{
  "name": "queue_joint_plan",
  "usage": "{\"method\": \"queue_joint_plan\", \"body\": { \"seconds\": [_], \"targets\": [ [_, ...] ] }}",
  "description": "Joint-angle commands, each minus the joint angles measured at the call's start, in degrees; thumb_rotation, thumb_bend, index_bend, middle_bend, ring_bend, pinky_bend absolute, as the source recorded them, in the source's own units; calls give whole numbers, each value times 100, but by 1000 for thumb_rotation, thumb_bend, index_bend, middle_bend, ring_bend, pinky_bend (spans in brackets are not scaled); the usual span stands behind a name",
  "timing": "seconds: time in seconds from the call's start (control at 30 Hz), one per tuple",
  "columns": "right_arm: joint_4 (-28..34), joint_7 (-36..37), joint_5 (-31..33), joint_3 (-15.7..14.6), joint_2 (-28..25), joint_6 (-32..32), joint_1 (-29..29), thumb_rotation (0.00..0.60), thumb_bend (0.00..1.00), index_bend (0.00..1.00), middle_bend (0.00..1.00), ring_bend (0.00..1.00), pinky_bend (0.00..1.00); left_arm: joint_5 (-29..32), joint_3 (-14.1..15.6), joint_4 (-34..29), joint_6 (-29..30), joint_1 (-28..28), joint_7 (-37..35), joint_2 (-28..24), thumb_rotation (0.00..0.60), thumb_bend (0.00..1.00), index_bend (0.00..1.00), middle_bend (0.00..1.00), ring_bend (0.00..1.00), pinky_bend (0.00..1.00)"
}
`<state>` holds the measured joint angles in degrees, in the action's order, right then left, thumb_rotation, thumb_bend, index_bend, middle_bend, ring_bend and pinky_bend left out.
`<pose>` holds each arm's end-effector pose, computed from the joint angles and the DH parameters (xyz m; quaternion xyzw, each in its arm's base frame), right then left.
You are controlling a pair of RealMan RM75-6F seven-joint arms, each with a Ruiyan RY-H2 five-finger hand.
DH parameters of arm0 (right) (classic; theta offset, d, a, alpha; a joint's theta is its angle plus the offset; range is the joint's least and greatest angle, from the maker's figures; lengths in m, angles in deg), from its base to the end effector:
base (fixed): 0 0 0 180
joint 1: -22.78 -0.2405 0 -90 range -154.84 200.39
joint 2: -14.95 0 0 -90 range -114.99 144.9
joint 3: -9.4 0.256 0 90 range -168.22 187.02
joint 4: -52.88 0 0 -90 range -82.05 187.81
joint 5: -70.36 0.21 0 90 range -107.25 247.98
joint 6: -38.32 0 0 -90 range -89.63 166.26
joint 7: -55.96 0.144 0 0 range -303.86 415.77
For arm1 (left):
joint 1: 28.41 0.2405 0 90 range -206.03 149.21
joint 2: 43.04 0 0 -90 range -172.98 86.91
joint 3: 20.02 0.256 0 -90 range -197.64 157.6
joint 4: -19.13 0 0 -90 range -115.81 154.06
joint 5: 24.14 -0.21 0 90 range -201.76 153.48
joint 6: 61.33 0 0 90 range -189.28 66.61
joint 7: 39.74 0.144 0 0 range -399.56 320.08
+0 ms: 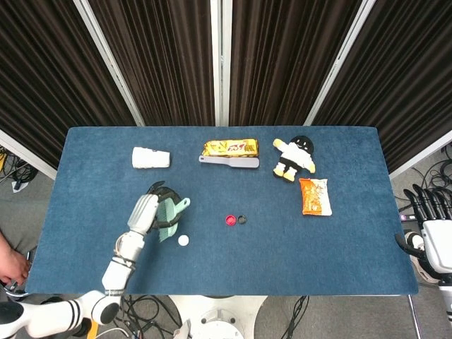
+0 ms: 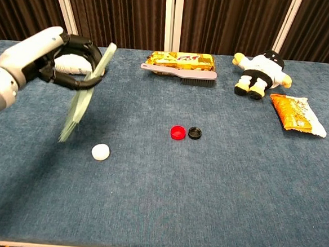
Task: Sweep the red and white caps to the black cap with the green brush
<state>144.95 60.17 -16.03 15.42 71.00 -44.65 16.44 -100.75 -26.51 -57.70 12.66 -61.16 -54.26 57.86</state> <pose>-0.3108 -0.2013 0.2084 0.6081 -0.3498 0.3866 0.5987 -0.1625 0.2953 -0.0397 -0.5574 -0.5197 -0.5655 0.3153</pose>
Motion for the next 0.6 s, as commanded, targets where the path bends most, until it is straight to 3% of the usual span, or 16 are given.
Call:
{"method": "queue_joint_plan", "body": {
  "seconds": [0.03, 0.6],
  "targets": [
    [17, -19, 23, -2, -11, -4, 3, 600, 157, 0, 13, 0, 0, -169, 131, 6, 139, 122, 214, 228, 600, 456, 523, 547, 303, 121],
    [24, -22, 102, -11, 0, 29, -27, 600, 157, 0, 13, 0, 0, -286, 151, -66, 251, 480, 774, 443, 600, 454, 525, 547, 303, 121]
  ]
}}
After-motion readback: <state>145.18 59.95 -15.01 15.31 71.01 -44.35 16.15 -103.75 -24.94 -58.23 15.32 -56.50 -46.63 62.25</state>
